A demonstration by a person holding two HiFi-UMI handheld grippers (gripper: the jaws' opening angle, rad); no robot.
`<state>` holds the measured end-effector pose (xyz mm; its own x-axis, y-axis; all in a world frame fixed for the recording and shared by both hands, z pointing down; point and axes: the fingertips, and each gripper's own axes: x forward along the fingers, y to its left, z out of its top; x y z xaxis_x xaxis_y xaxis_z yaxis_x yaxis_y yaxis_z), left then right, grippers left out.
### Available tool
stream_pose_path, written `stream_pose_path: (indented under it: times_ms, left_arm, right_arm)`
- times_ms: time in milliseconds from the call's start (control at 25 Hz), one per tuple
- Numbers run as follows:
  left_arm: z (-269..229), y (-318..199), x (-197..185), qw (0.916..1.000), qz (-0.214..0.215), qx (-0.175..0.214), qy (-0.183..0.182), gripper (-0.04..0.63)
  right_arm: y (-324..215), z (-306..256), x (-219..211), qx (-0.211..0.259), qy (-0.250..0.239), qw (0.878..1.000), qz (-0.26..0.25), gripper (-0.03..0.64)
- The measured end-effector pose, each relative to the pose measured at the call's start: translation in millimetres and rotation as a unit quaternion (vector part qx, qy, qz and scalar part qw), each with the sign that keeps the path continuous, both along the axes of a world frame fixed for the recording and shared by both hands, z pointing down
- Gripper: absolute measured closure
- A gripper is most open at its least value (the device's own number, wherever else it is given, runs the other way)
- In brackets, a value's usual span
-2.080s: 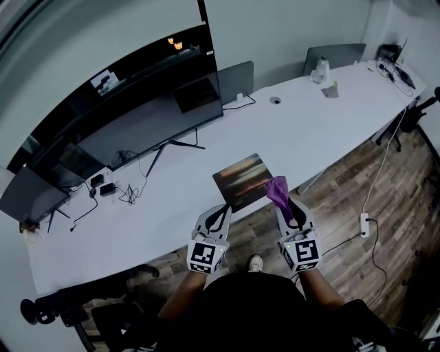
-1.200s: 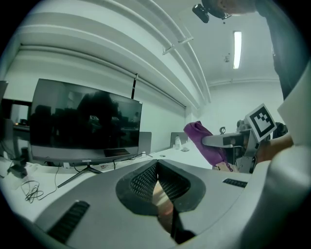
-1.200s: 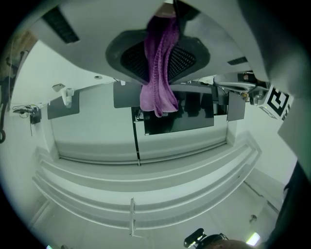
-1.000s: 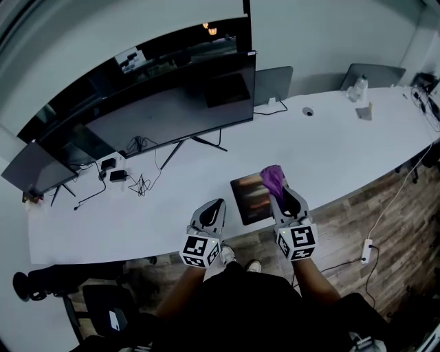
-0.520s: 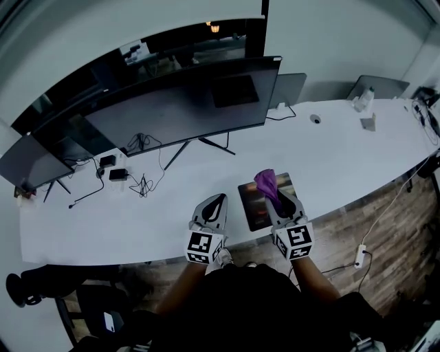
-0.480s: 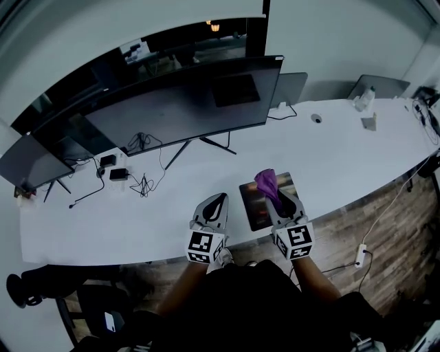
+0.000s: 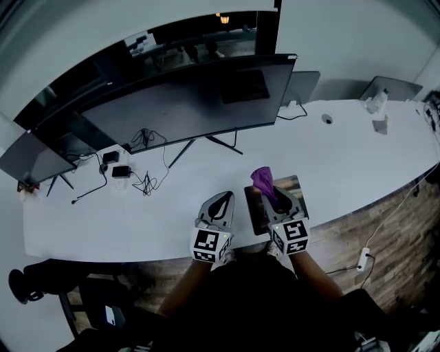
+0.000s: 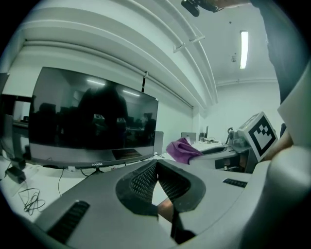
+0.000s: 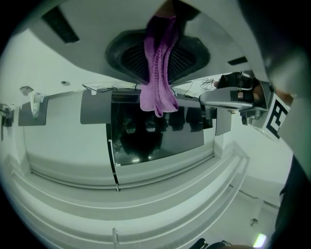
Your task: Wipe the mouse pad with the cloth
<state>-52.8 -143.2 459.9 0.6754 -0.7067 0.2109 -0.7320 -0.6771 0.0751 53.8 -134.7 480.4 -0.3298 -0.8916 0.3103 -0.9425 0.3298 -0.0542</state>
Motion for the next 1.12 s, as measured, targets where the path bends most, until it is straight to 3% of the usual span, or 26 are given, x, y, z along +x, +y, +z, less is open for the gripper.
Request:
stream_pose_path:
  times_ms: [280, 560, 800, 1120]
  left_arm:
    - [15.2, -11.6, 2.0, 0.9996, -0.024, -0.016, -0.007, 0.577]
    - [43.1, -11.9, -6.5, 0.9976, -0.049, -0.049, -0.009, 0.577]
    - [50.9, -16.8, -15.2, 0.9965, -0.06, -0.057, -0.01, 0.577]
    - [76.8, -5.6, -24.4, 0.9928, -0.067, -0.099, -0.003, 0.577]
  right_arm:
    - [-18.7, 35.3, -5.1, -0.038, 0.002, 0.999, -0.023, 0.503]
    - [-30.1, 86.7, -14.8, -0.11, -0.005, 0.993, -0.043, 0.502]
    - [-31.8, 119.7, -23.3, -0.144, 0.022, 0.988, -0.044, 0.502]
    - [-35.4, 150.1, -24.5, -0.183, 0.036, 0.982, -0.023, 0.502]
